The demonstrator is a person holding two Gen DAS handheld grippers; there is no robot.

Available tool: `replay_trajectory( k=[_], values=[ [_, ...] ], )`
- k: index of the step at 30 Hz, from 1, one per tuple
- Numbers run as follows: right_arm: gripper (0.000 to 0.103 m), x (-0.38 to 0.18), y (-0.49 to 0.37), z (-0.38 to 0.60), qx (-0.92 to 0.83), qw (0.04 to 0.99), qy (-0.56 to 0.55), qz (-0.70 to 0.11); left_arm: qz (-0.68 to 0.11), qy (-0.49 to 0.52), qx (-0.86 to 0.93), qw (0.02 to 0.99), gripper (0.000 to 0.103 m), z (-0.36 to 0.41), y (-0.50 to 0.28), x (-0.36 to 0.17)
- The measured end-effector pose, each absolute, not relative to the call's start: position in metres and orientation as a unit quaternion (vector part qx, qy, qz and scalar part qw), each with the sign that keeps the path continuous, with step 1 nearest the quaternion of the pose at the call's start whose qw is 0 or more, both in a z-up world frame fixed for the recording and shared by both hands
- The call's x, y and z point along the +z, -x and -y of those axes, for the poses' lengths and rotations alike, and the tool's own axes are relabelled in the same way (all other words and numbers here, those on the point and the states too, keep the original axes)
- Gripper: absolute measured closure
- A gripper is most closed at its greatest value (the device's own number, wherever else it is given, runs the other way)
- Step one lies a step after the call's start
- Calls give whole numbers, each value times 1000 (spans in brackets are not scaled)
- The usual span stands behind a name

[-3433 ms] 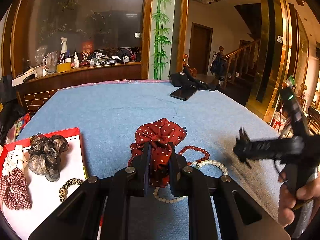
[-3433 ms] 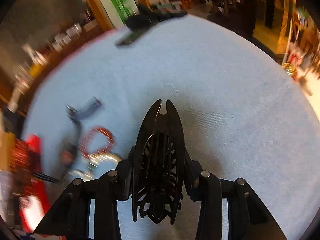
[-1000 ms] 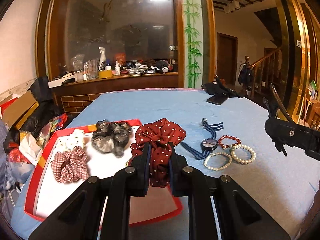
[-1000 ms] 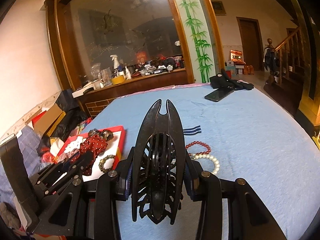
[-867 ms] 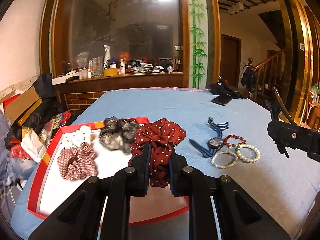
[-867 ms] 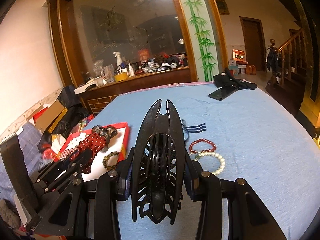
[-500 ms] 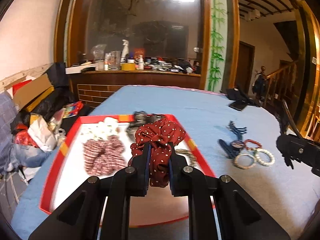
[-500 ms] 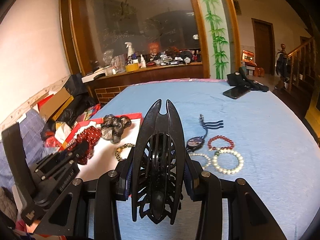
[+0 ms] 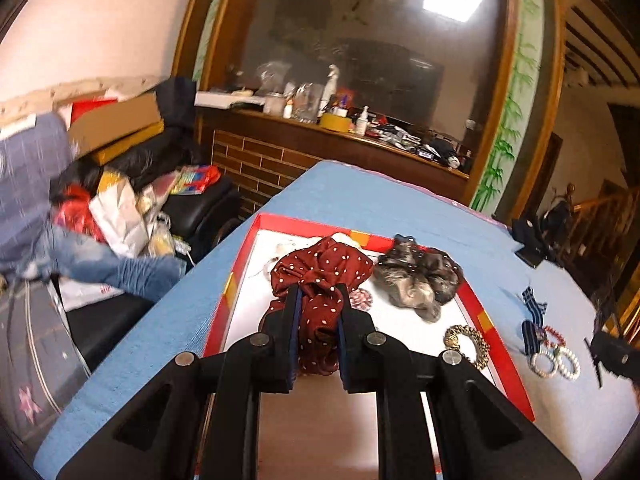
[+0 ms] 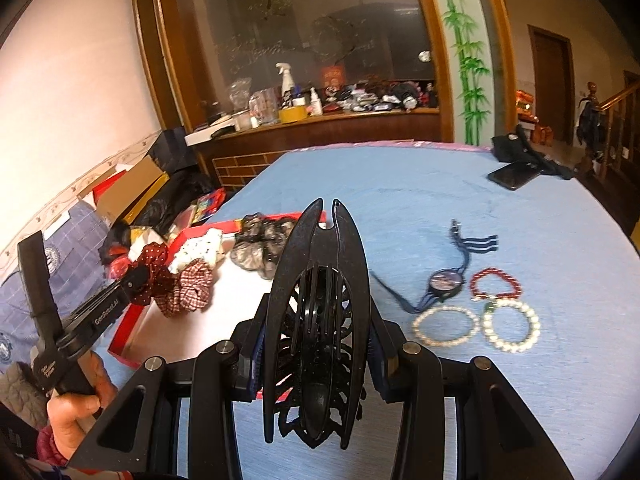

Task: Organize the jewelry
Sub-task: 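Carry the polka-dot scrunchie and black claw clip over the white box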

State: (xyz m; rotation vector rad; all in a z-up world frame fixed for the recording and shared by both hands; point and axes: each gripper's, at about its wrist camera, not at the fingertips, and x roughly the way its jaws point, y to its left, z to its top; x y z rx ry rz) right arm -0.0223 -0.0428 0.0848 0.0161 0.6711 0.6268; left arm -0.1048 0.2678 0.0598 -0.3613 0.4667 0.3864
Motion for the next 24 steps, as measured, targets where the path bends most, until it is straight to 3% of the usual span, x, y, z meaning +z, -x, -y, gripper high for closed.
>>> replay_trajectory(
  k=[8, 24],
  values=[
    [58, 74, 19, 3, 332, 880, 14, -340, -241, 213, 176, 930, 89, -280, 100, 51],
    [58, 22, -11, -70, 383, 815, 18, -434, -313, 192, 146, 918, 89, -270, 68, 34]
  ],
)
